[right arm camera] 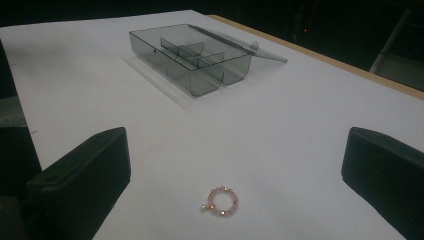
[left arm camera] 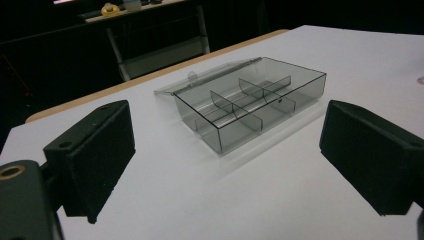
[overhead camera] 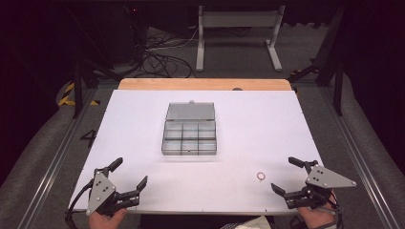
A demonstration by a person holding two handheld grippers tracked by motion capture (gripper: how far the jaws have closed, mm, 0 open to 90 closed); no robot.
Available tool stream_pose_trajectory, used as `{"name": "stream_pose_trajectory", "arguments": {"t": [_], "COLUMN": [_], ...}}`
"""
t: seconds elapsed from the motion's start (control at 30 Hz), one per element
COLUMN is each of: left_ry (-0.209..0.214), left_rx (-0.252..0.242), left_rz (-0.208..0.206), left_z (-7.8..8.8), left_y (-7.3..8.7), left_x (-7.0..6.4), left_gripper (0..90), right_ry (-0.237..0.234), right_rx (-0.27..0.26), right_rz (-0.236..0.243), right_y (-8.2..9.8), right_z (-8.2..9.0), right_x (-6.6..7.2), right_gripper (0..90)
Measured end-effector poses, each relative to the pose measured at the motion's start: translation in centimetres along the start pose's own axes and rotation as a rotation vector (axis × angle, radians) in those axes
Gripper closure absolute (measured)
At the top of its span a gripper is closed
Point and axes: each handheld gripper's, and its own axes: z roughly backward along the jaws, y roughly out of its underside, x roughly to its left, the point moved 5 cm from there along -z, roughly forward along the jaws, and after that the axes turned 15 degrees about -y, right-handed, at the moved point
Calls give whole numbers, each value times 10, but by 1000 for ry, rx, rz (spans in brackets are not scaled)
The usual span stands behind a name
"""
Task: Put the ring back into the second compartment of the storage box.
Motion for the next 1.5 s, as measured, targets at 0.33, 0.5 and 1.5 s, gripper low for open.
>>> {"name": "stream_pose_trajectory", "arguments": {"t": [0.33,0.5,1.5], "left_ry": [21,16,17], "left_rx": [10,6,7], "left_rz": [23,20,8], "left_z": [0,1,0], "left_y": [0,0,0], "left_x": [2,1,0], "left_gripper": [68,68,71], "right_ry": [-8,-13,10], "right_rx": [-1,3,61], "right_rz": [11,11,-30], "right_y": [-1,-1,-18], "right_z": [-1,-1,-15], "right_x": [1,2,-17], "right_gripper": [3,3,2]}}
